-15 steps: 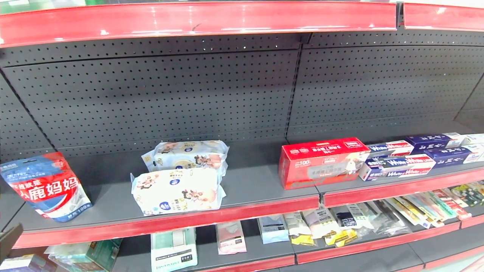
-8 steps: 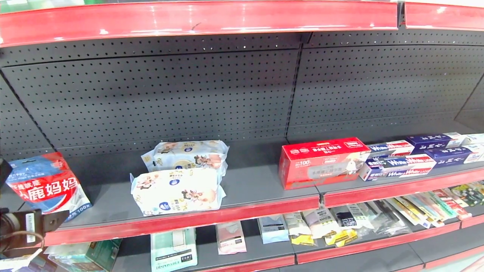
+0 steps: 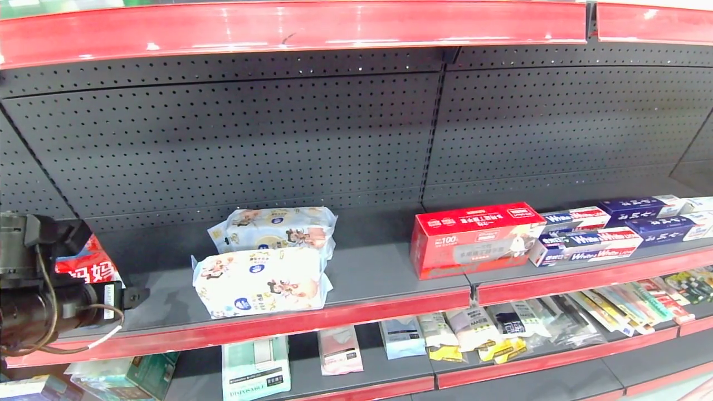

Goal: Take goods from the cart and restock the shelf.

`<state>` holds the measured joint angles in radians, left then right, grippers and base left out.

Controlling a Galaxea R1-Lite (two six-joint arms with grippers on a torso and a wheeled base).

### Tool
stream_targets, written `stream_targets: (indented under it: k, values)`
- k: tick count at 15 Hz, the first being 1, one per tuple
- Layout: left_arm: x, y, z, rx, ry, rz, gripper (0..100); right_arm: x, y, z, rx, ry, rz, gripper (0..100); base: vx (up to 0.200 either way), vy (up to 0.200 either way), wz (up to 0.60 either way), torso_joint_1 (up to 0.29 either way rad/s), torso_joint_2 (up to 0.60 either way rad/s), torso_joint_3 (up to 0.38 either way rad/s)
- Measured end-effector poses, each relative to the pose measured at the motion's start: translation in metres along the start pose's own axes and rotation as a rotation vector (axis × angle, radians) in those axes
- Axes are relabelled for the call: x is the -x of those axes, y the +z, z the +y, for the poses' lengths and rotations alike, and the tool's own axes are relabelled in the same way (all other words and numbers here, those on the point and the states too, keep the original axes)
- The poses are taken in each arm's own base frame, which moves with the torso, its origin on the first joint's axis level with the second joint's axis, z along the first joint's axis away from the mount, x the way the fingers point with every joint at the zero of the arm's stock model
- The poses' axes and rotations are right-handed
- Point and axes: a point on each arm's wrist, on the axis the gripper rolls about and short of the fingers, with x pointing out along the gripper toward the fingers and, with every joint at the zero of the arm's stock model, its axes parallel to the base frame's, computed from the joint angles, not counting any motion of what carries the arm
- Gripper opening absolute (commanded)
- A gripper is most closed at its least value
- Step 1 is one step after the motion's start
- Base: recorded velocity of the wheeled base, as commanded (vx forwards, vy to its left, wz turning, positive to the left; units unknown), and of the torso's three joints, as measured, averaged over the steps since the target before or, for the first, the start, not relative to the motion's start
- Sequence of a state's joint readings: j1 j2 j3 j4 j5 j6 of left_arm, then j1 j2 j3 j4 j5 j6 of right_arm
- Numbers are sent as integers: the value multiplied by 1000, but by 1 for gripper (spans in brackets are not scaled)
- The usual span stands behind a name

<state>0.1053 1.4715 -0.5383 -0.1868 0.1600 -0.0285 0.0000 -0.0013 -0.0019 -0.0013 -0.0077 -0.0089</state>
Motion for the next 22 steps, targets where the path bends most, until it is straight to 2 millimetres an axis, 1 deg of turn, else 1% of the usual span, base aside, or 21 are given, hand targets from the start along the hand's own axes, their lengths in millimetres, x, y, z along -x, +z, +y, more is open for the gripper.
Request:
stream_targets:
  k: [5,7,11,15,22]
  values:
    - [-20,7,-12,-28,-25,37,100,0,0,0,0,0,0,100,0,0,0,0,0,0]
    - [-27,14,-18,-31,-39,-6,100,0,0,0,0,0,0,100,0,0,0,0,0,0]
    - [-41,13,-27,-51,-58,0,100,0,0,0,0,0,0,100,0,0,0,0,0,0]
    - [-47,13,-35,-68,-75,15,100,0,0,0,0,0,0,100,0,0,0,0,0,0]
    - [-50,18,-51,-95,-111,5,100,0,0,0,0,0,0,100,0,0,0,0,0,0]
